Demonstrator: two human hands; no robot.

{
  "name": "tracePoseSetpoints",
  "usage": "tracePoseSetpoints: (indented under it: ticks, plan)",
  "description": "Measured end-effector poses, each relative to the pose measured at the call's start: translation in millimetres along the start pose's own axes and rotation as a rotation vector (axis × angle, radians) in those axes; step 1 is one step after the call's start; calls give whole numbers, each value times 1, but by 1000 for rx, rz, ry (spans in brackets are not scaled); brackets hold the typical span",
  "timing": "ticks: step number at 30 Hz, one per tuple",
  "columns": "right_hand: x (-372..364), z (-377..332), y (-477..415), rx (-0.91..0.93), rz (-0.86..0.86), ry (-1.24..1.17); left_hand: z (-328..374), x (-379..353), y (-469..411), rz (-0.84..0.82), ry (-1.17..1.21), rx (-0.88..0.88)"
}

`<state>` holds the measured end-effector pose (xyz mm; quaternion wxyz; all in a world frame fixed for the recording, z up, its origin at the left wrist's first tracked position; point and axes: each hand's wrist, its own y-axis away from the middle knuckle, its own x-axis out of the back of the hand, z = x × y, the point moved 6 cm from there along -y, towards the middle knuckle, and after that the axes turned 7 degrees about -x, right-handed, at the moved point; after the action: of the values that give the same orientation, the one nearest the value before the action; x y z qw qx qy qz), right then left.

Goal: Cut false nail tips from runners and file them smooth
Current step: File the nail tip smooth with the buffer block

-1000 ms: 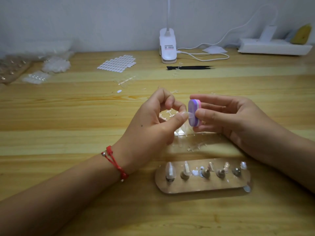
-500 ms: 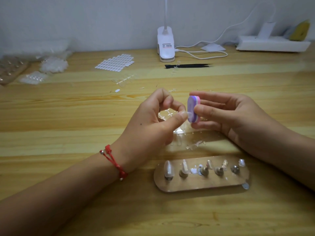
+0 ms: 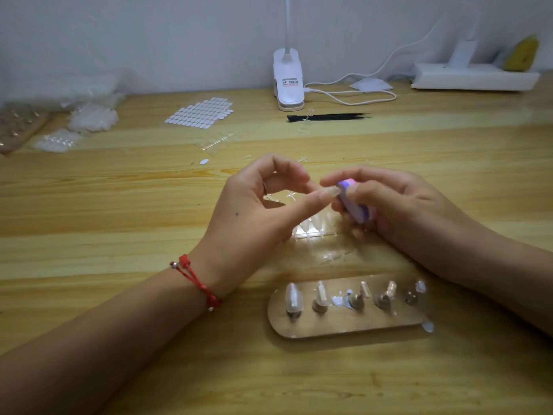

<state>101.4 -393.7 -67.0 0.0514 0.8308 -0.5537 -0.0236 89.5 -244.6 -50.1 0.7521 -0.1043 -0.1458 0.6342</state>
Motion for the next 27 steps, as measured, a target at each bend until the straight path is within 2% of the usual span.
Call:
tracePoseSetpoints:
  ticks: [3,7,12,15,18,27]
  plan:
    - [-5,-6,5,54,2,139,0,0,0,-5,-54,-26]
    - [-7,-11,8,66,23,157,-2,4,0,27,-95,-15]
    - [-6,-13,10,130,54,138,1,0,-1,-20,-99,-24]
    - [-1,-13,9,179,91,45,-1,4,-2,17,-91,6]
    - [5,-10,5,151,97,-106,-4,4,-1,21,-40,58]
    - [1,-2,1,5,-48,-339,2,0,-1,-18,-36,-1]
